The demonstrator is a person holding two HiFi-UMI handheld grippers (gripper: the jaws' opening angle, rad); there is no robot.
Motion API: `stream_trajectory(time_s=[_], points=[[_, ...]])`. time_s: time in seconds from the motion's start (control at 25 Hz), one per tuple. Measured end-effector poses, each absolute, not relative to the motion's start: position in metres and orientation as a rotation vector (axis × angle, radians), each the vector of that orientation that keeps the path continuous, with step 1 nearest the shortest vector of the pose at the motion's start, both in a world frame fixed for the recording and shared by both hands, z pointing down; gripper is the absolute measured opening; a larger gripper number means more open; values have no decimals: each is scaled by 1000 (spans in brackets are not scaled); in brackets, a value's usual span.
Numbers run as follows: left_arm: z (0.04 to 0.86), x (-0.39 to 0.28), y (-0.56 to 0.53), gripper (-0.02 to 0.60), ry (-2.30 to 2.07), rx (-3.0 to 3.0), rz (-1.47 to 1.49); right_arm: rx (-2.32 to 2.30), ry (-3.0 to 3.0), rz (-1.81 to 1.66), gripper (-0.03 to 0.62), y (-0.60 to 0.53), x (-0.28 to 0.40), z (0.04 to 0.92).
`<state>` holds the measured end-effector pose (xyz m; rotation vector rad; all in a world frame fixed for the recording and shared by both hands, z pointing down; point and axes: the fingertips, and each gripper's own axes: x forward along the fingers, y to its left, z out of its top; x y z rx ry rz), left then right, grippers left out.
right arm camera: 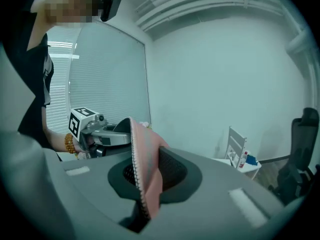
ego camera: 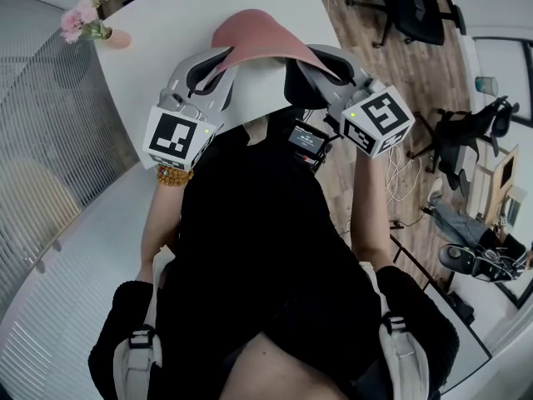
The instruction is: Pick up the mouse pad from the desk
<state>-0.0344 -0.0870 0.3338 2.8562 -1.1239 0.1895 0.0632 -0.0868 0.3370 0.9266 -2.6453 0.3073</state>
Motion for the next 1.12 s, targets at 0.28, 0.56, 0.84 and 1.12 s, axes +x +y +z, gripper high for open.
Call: stream_trajectory(time_s=[0.28, 0.56, 0.84, 1.12], points=[[308, -39, -100, 20, -1354, 2901, 71, 1184, -2669, 191, 46, -103, 66, 320], [299, -36, -109, 20, -1509, 2905, 39, 1352, -2614, 75, 46, -113, 75, 310], [305, -38, -105, 20, -1497, 2964, 135, 1325, -2511, -71, 44, -106, 74, 312], [305, -33, -102, 20, -1475, 3016, 202, 1336, -2496, -73, 43, -104, 79, 316]])
